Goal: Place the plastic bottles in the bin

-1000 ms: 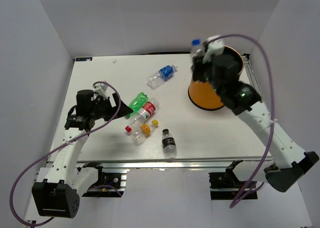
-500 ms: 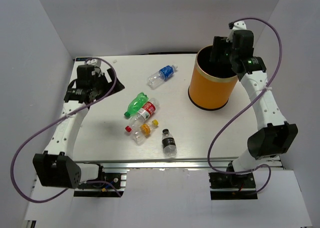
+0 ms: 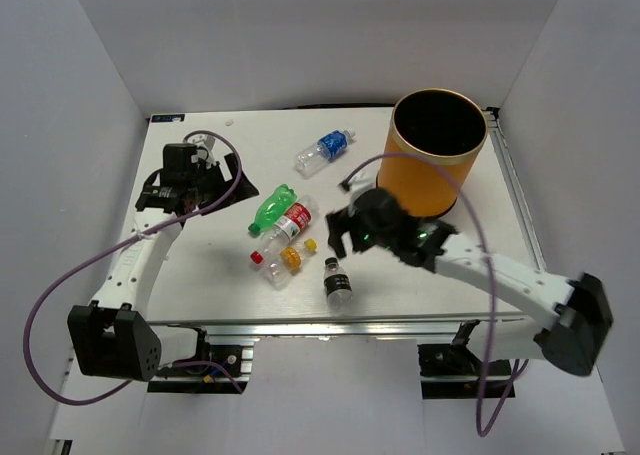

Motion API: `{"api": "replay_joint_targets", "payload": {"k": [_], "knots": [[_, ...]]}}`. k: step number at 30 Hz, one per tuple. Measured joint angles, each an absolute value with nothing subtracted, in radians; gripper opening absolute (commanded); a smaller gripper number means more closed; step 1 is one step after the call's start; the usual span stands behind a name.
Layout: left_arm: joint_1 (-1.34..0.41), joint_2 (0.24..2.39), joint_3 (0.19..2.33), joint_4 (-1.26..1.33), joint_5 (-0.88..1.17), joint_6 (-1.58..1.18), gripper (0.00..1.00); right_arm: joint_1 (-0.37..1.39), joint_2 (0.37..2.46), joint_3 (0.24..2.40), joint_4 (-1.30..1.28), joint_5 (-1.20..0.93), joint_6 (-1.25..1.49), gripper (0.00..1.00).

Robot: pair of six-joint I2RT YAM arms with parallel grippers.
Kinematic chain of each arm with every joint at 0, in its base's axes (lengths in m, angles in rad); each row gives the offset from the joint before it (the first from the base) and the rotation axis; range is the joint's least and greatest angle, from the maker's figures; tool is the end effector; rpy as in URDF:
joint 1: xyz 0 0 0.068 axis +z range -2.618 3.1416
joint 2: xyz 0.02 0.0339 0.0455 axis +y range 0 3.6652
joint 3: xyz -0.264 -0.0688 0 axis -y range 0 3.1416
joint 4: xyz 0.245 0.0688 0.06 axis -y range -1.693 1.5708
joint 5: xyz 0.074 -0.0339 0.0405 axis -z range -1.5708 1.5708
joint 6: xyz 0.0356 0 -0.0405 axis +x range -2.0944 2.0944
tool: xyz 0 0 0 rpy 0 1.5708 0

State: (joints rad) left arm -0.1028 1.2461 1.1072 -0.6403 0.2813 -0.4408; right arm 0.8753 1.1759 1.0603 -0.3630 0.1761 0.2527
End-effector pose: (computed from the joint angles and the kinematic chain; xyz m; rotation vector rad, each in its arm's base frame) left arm 0.2613 -0.0369 0.3132 -0.2622 2.3757 -0.5931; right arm 0.1749 0.1999 0.3383 -0.5307 2.0134 0.5204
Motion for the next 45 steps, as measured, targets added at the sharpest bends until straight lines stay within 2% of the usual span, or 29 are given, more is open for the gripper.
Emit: {"api": "replay_joint_targets", "payload": {"k": [7, 12, 14, 15, 18, 21, 22, 24, 25, 26, 30, 33, 34, 36, 40, 43, 45], "knots": [[-0.113, 1.230, 1.087, -0.627, 0.349, -0.437, 0.98, 1.163, 1.475, 0.952, -0.411, 0.270, 0.448, 0.89], [-0.115, 1.219, 1.086, -0.620, 0.367, -0.434, 0.98, 1.227, 1.609, 0.953, -0.417, 0.320, 0.558, 0.89], [-0.116, 1.217, 1.086, -0.620, 0.370, -0.434, 0.98, 1.230, 1.654, 0.952, -0.420, 0.335, 0.591, 0.86], [-0.117, 1.217, 1.086, -0.620, 0.371, -0.434, 0.98, 1.230, 1.668, 0.952, -0.418, 0.339, 0.609, 0.83], [-0.120, 1.217, 1.086, -0.620, 0.374, -0.434, 0.98, 1.231, 1.669, 0.955, -0.416, 0.369, 0.636, 0.51], [-0.124, 1.217, 1.086, -0.620, 0.375, -0.430, 0.98, 1.231, 1.649, 0.955, -0.419, 0.408, 0.628, 0.49], [-0.126, 1.217, 1.086, -0.620, 0.375, -0.429, 0.98, 1.230, 1.632, 0.955, -0.419, 0.423, 0.612, 0.37], [-0.128, 1.217, 1.086, -0.620, 0.376, -0.426, 0.98, 1.229, 1.586, 0.960, -0.413, 0.445, 0.565, 0.30], [-0.128, 1.217, 1.086, -0.620, 0.376, -0.425, 0.98, 1.228, 1.558, 0.964, -0.402, 0.449, 0.536, 0.22], [-0.128, 1.217, 1.086, -0.620, 0.376, -0.423, 0.98, 1.228, 1.533, 0.967, -0.387, 0.450, 0.508, 0.20], [-0.129, 1.217, 1.086, -0.620, 0.376, -0.418, 0.98, 1.225, 1.438, 0.977, -0.327, 0.439, 0.407, 0.20], [-0.129, 1.217, 1.086, -0.620, 0.375, -0.418, 0.98, 1.195, 1.385, 1.000, -0.332, 0.436, 0.352, 0.13], [-0.131, 1.217, 1.086, -0.620, 0.375, -0.418, 0.98, 1.164, 1.363, 1.013, -0.342, 0.432, 0.330, 0.14], [-0.135, 1.218, 1.086, -0.620, 0.375, -0.417, 0.98, 1.071, 1.312, 1.047, -0.351, 0.432, 0.299, 0.15], [-0.159, 1.221, 1.078, -0.619, 0.372, -0.414, 0.98, 0.768, 1.221, 1.192, -0.364, 0.427, 0.226, 0.16], [-0.204, 1.221, 1.036, -0.620, 0.361, -0.416, 0.98, 0.579, 1.230, 1.383, -0.402, 0.426, 0.176, 0.22], [-0.249, 1.221, 0.994, -0.624, 0.346, -0.420, 0.98, 0.507, 1.262, 1.496, -0.417, 0.421, 0.149, 0.32]]}}
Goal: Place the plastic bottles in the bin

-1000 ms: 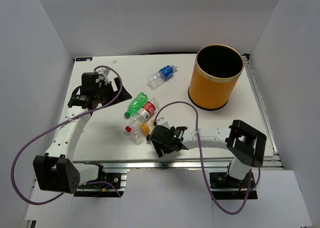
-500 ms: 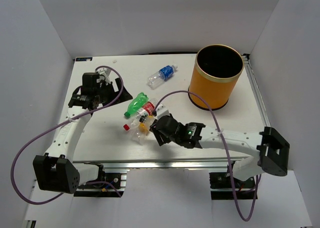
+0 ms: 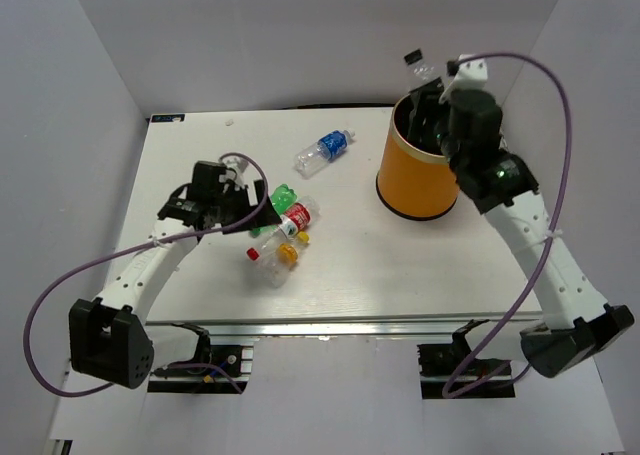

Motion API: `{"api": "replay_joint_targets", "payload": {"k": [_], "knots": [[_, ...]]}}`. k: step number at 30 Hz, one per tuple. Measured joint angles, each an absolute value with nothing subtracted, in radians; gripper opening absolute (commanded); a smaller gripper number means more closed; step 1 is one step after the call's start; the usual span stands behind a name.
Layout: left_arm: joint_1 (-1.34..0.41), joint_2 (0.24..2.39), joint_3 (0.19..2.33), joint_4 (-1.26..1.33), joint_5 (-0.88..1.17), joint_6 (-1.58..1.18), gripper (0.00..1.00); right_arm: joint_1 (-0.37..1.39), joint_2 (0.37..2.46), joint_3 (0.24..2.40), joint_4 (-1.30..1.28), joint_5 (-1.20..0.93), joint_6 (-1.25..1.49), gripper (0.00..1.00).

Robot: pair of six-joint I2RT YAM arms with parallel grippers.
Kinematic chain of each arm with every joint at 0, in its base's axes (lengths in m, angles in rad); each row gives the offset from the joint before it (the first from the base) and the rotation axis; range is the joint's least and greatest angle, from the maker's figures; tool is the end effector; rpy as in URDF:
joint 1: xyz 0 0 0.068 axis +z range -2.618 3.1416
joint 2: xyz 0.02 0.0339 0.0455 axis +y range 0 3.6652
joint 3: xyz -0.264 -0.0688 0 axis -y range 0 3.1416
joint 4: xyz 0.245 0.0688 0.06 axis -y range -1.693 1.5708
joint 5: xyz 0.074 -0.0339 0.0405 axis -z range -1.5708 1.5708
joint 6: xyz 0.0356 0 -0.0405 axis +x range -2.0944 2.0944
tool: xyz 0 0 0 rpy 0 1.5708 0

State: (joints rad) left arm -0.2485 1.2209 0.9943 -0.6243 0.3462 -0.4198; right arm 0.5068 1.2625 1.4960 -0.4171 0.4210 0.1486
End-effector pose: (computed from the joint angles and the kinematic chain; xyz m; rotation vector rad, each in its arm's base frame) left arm 0.2419 -0.0738 0.2841 -0.0495 2.4832 -0.7153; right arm 0.2423 0.1179 0.4607 -0.0057 1.7395 0.1118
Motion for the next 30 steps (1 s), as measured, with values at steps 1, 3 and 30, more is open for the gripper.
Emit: {"api": "replay_joint_targets", "payload": {"k": [1, 3, 30], "knots": [[-0.279, 1.221, 0.972, -0.629, 0.336, -0.424, 0.98, 0.470, 1.286, 1.551, -0.430, 0.415, 0.137, 0.39], [-0.346, 1.221, 0.937, -0.648, 0.299, -0.435, 0.98, 0.402, 1.349, 1.639, -0.451, 0.376, 0.122, 0.88], [-0.635, 1.540, 0.981, -0.756, 0.023, -0.381, 0.98, 0.208, 1.063, 1.222, -0.437, -0.226, 0.187, 0.89]]}}
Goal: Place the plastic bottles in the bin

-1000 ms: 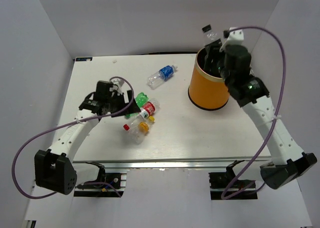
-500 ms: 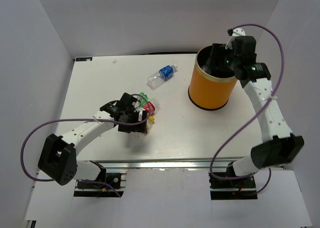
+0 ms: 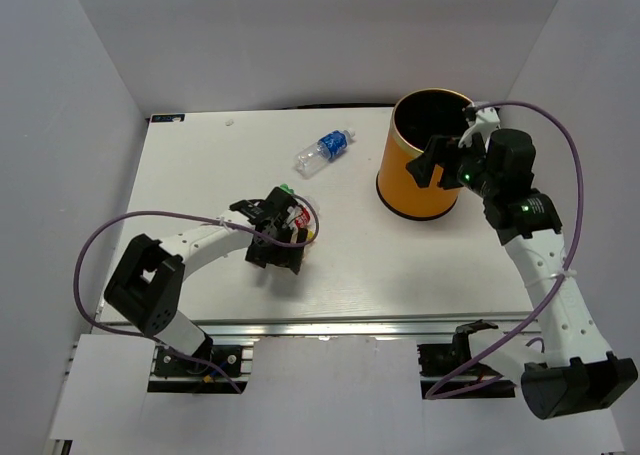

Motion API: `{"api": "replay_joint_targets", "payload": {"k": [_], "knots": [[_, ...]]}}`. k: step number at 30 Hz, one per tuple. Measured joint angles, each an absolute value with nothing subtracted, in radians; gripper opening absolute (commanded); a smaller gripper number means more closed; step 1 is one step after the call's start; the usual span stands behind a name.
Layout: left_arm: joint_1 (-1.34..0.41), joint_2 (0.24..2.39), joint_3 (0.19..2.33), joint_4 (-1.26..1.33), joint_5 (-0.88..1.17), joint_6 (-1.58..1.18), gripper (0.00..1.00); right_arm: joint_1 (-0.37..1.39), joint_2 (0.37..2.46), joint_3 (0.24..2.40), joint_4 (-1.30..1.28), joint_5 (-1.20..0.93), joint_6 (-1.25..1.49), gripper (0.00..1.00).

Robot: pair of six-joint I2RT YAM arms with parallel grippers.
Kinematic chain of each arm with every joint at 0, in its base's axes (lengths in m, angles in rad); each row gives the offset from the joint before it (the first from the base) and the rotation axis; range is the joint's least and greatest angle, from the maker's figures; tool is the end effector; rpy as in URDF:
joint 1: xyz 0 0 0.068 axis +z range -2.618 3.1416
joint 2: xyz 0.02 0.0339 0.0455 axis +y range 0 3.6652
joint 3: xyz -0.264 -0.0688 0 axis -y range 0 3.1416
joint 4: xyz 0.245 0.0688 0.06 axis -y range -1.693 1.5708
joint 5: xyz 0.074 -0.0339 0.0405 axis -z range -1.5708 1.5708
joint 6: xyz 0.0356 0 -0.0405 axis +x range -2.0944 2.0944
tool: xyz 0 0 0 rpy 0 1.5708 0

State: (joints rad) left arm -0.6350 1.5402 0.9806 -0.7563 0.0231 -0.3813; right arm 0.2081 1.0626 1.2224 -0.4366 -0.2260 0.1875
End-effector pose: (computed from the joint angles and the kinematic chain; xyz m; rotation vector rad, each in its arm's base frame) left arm 0.2242 -0.1662 0.1921 0.3740 2.8986 -0.2117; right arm 0.2218 0.0550 0.4127 -0.1787 1.8595 0.4834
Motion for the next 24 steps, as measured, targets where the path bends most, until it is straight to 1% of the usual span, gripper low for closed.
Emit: {"api": "replay_joint_targets", "payload": {"k": [5, 7, 9, 10, 12, 13, 15, 16, 17, 18, 22, 24], "knots": [[-0.651, 1.589, 0.995, -0.773, -0.025, -0.382, 0.98, 0.208, 0.959, 1.136, -0.419, -0.254, 0.202, 0.89], [-0.654, 1.604, 1.012, -0.780, -0.035, -0.382, 0.93, 0.208, 0.912, 1.105, -0.405, -0.267, 0.204, 0.89], [-0.656, 1.615, 1.031, -0.782, -0.044, -0.382, 0.84, 0.208, 0.874, 1.076, -0.398, -0.278, 0.205, 0.89], [-0.658, 1.619, 1.038, -0.781, -0.045, -0.380, 0.75, 0.208, 0.859, 1.063, -0.395, -0.282, 0.206, 0.89], [-0.664, 1.620, 1.045, -0.777, -0.043, -0.374, 0.64, 0.208, 0.841, 1.045, -0.397, -0.291, 0.205, 0.89], [-0.667, 1.620, 1.045, -0.776, -0.038, -0.367, 0.54, 0.208, 0.834, 1.037, -0.399, -0.291, 0.204, 0.89], [-0.678, 1.620, 1.045, -0.776, -0.031, -0.359, 0.43, 0.208, 0.819, 1.024, -0.410, -0.286, 0.202, 0.89], [-0.684, 1.619, 1.045, -0.775, -0.024, -0.356, 0.35, 0.208, 0.812, 1.018, -0.414, -0.281, 0.202, 0.89], [-0.688, 1.618, 1.045, -0.774, -0.015, -0.355, 0.30, 0.208, 0.802, 1.013, -0.423, -0.276, 0.202, 0.89], [-0.692, 1.612, 1.044, -0.772, -0.006, -0.352, 0.27, 0.208, 0.793, 1.007, -0.426, -0.275, 0.202, 0.89], [-0.699, 1.539, 1.040, -0.743, 0.037, -0.343, 0.20, 0.208, 0.742, 0.943, -0.416, -0.334, 0.214, 0.89], [-0.699, 1.463, 1.035, -0.712, 0.070, -0.341, 0.16, 0.208, 0.702, 0.834, -0.348, -0.427, 0.249, 0.89]]}}
